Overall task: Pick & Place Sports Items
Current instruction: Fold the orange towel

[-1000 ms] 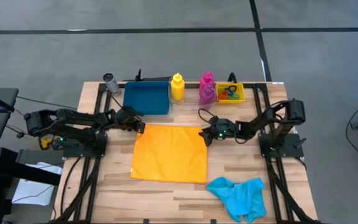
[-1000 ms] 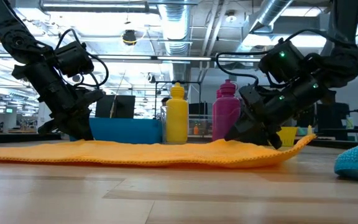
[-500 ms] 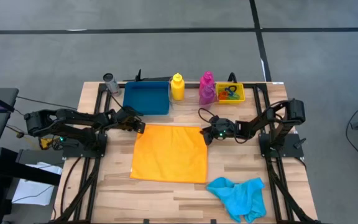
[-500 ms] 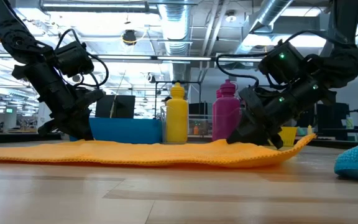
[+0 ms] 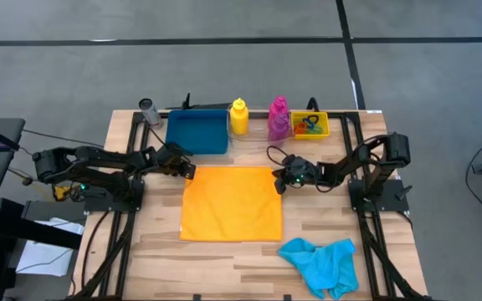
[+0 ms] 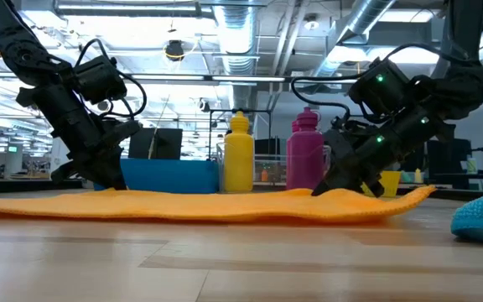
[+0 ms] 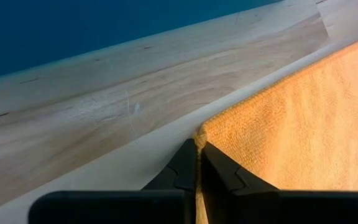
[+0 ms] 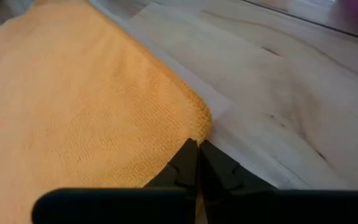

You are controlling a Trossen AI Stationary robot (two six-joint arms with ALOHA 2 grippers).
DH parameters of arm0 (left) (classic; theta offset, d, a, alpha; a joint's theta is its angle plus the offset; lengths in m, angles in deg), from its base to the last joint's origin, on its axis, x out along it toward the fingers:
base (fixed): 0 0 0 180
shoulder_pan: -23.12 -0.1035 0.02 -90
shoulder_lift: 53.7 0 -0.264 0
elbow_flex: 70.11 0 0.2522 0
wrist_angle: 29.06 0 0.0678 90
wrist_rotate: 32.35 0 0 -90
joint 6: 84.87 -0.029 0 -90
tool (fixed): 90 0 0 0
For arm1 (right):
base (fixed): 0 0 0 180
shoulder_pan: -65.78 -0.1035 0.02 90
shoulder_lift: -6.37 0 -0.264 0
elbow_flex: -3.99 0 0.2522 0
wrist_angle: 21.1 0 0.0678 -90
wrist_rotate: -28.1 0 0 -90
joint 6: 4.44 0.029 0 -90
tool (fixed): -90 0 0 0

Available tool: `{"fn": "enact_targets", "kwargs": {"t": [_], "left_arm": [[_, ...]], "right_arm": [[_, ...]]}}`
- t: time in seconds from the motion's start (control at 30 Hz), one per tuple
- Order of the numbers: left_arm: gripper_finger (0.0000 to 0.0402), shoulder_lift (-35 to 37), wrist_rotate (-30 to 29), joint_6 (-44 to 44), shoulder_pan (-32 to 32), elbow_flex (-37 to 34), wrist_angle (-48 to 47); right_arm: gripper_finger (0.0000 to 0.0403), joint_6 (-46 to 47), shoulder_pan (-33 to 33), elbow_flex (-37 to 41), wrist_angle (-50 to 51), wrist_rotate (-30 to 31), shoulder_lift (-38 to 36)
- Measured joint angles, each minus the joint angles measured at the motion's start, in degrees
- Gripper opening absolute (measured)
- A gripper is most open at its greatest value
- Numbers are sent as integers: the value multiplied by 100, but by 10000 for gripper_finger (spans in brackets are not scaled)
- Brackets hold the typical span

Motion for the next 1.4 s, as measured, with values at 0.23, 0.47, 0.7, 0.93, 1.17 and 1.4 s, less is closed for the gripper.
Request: {"fn": "enact_targets", "kwargs": {"t": [0.23,0.47,0.7,0.93,1.17,1.4], "left_arm": [[2,0,-22,-59,0,-2,-12],[1,65,-22,-357,2,-13,44],[1,746,74,-856,35,-34,18],[1,1453,15,-1237,35,-26,46],[1,1562,189,-1519,54,-22,-76],[1,1561,221,-1846,317,-19,-77]], "right_arm": [[3,-253,4,-4,-21,-195,-2],[3,-278,-25,-5,-42,-232,-36],[3,-379,-125,-7,-72,-232,-39],[3,-663,-120,-7,-425,-207,-39],[3,-1028,-146,-11,-469,-584,-44],[2,-1566,-455,-11,-451,-657,-285]]}}
